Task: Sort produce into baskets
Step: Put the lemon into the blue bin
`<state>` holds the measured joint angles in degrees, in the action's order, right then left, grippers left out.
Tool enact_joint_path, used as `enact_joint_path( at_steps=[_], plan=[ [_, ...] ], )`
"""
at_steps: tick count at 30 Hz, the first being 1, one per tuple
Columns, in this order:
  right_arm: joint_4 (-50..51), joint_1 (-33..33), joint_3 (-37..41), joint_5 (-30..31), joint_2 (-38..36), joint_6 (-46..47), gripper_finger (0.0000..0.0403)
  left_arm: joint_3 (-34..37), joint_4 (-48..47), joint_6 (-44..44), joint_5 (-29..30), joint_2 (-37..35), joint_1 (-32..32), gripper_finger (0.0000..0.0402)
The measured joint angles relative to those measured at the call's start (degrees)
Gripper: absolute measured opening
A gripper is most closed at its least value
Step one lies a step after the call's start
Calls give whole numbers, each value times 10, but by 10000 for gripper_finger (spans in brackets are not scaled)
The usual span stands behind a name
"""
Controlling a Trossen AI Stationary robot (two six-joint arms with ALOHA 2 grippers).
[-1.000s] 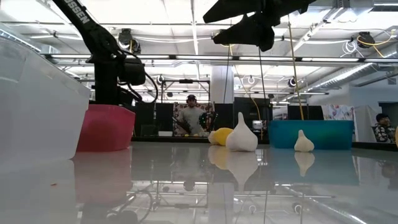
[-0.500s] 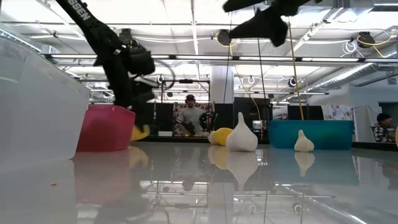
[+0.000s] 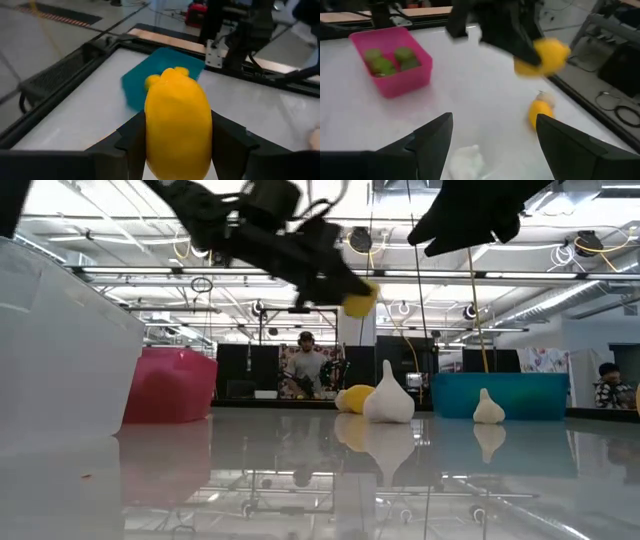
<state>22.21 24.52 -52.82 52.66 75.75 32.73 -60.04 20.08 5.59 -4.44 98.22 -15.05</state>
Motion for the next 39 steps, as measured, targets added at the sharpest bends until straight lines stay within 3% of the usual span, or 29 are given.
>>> enact_joint_path(
  at_steps=[10, 18, 22, 32, 39],
  plan=[
    [45, -1, 0, 22, -40, 14, 279, -273, -31, -50, -44, 235, 13, 178],
    [245, 7, 0, 78, -59, 223, 279, -430, -56, -45, -100, 372, -3, 178],
    [301, 5, 0, 80, -59, 284, 279, -471, -61, -46, -112, 409, -5, 178],
    [303, 7, 0, 59, -56, 316, 279, -492, -69, -55, -93, 430, -10, 182],
    [282, 8, 0, 55, -57, 310, 279, -492, -90, -79, -90, 423, -8, 241]
  ],
)
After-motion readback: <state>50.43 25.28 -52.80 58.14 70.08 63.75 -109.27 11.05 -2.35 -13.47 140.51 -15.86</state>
